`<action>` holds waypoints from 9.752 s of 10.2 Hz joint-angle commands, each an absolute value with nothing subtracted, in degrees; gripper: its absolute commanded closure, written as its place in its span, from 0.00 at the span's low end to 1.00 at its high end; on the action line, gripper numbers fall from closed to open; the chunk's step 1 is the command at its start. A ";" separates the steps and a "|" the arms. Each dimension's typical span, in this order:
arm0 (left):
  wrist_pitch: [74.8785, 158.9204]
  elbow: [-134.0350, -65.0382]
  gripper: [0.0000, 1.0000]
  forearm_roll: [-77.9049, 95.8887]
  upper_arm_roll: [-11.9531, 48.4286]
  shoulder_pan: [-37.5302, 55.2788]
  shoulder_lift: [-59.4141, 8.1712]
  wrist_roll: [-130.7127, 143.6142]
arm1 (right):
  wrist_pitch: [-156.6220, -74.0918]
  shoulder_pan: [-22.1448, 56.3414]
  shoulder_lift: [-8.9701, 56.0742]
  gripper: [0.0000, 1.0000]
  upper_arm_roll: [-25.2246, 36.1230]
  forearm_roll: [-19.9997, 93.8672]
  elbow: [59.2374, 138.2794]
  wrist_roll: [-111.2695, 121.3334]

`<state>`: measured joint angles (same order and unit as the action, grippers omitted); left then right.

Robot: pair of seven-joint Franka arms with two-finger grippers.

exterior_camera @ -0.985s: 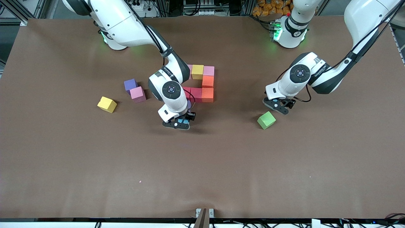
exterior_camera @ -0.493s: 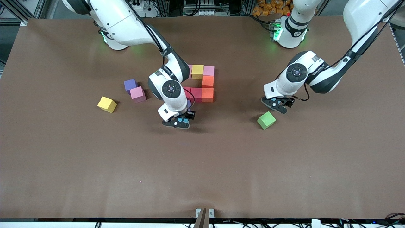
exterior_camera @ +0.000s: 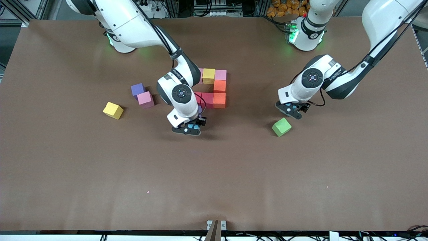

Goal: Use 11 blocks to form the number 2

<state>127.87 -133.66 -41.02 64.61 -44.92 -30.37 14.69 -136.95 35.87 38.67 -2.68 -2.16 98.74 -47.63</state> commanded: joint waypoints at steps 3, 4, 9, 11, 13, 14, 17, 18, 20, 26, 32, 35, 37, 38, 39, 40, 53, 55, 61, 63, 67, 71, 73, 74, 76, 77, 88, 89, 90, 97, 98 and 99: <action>128.58 -133.68 0.00 -43.77 61.96 -43.24 -31.46 17.30 | -136.32 37.09 38.93 0.57 -2.55 -2.29 101.69 -48.08; 128.58 -133.68 0.06 -43.77 61.96 -42.46 -31.55 18.36 | -136.32 37.00 38.94 0.57 -2.55 -2.29 101.78 -48.08; 129.02 -132.89 0.41 -43.77 61.96 -41.57 -31.82 18.54 | -134.65 37.09 38.58 0.57 -2.64 -2.29 101.78 -48.16; 128.94 -131.93 0.64 -43.77 61.96 -41.66 -31.47 18.63 | -134.47 37.09 38.58 0.57 -2.72 -2.29 101.69 -48.16; 128.59 -130.44 0.64 -43.51 62.14 -41.92 -30.85 19.16 | -134.65 37.00 38.67 0.57 -2.72 -2.29 101.69 -48.16; 128.24 -130.08 0.65 -42.46 62.31 -42.01 -29.54 19.51 | -134.65 37.00 38.67 0.55 -2.72 -2.29 101.69 -48.16; 119.22 -123.78 0.65 -34.74 68.10 -42.28 -28.48 23.19 | -134.74 37.00 38.67 0.00 -2.72 -2.29 101.60 -48.16; 116.22 -120.36 0.65 -32.19 70.03 -41.93 -28.56 24.07 | -134.48 37.00 38.32 0.00 -2.72 -2.29 101.51 -47.90; 113.22 -114.46 0.65 -28.93 70.14 -39.22 -28.74 24.96 | -132.64 36.83 36.75 0.00 -2.64 -2.29 101.43 -47.64; 111.53 -103.30 0.68 -24.10 69.44 -34.21 -30.40 32.46 | -129.40 34.99 31.83 0.00 -2.46 -1.94 100.99 -47.29; 112.06 -86.43 0.69 -23.73 44.87 1.70 -37.86 78.69 | -114.90 28.85 18.30 0.00 -2.55 -1.41 101.25 -41.44; 116.16 -82.27 0.68 -23.21 38.76 10.71 -41.82 95.99 | -113.98 22.34 13.63 0.00 -2.46 -1.41 108.16 -24.14; 122.58 -82.35 0.69 -23.11 38.50 11.68 -43.85 114.45 | -119.85 17.95 10.30 0.00 -2.46 -1.67 115.80 -15.68; 123.83 -82.27 0.69 -23.03 37.80 13.17 -44.47 117.83 | -121.62 15.41 9.07 0.00 -2.46 -1.67 118.45 -11.82; 124.79 -82.35 0.69 -22.94 36.23 14.92 -44.65 122.82 | -121.90 13.55 8.70 0.00 -2.46 -1.76 119.26 -8.47; 126.54 -82.44 0.69 -22.77 35.43 15.64 -45.52 127.48 | -122.95 11.62 8.70 0.00 -2.46 -1.93 120.31 -4.52; 137.55 -82.70 0.70 -17.49 31.73 19.51 -50.53 142.03 | -141.50 -3.16 9.05 0.00 -2.72 -3.69 138.52 55.48; 137.98 -82.36 0.70 -17.67 31.73 20.12 -52.11 142.03 | -141.76 -3.43 8.36 0.00 -2.81 -3.60 140.79 59.66; 139.57 -81.83 0.70 -17.49 28.74 23.99 -52.21 142.65 | -152.21 -4.57 9.93 0.00 -2.81 -3.60 145.81 66.71; 139.66 -81.65 0.70 -17.49 28.74 24.52 -52.21 142.65 | -152.93 -4.40 10.11 0.00 -2.90 -3.43 145.81 66.71; 141.15 -80.42 0.70 -17.58 28.65 25.05 -53.09 142.65 | -156.18 -3.96 11.69 0.24 -2.90 -3.43 145.81 67.24; 141.33 -80.42 0.70 -17.58 27.60 26.19 -53.44 142.47 | -156.01 -3.95 10.82 0.60 -3.07 -3.43 145.02 67.76; 142.12 -80.24 0.63 -17.58 26.37 27.15 -53.61 142.30 | -155.04 -3.95 9.50 0.62 -3.78 -3.43 143.00 70.40; 142.21 -80.24 0.63 -17.58 26.11 27.16 -53.61 142.21 | -154.26 -3.87 9.06 0.62 -3.95 -3.43 142.13 70.31; 142.21 -80.16 0.63 -17.58 26.10 27.25 -53.53 142.29 | -153.72 -3.87 9.14 0.62 -5.10 -3.34 140.02 70.40; 142.21 -80.16 0.62 -17.58 26.10 27.33 -53.53 142.29 | -153.55 -3.78 9.23 0.61 -5.10 -3.34 138.53 70.66; 127.73 -80.42 0.00 -20.30 26.89 26.99 -43.96 137.74 | -136.63 3.22 9.32 0.61 -6.77 -1.24 124.93 66.56; 124.92 -80.68 0.00 -20.39 26.72 26.90 -41.77 135.55 | -134.76 6.73 9.66 0.61 -6.68 -0.71 122.46 63.58; 121.33 -81.21 0.00 -20.30 26.63 26.37 -39.40 130.74 | -134.74 10.07 10.19 0.61 -6.68 -0.09 120.87 59.02; 108.38 -81.21 0.00 -18.21 26.72 12.59 -29.10 91.47 | -137.54 26.44 20.99 0.63 -6.59 4.47 106.98 53.53; 107.93 -81.21 0.00 -17.67 26.72 11.00 -28.40 86.62 | -137.90 28.54 22.40 0.64 -6.50 5.87 105.40 53.53; 106.36 -81.30 0.00 -17.67 26.72 9.33 -27.61 82.31 | -137.81 31.00 23.98 0.65 -6.24 7.02 103.47 52.31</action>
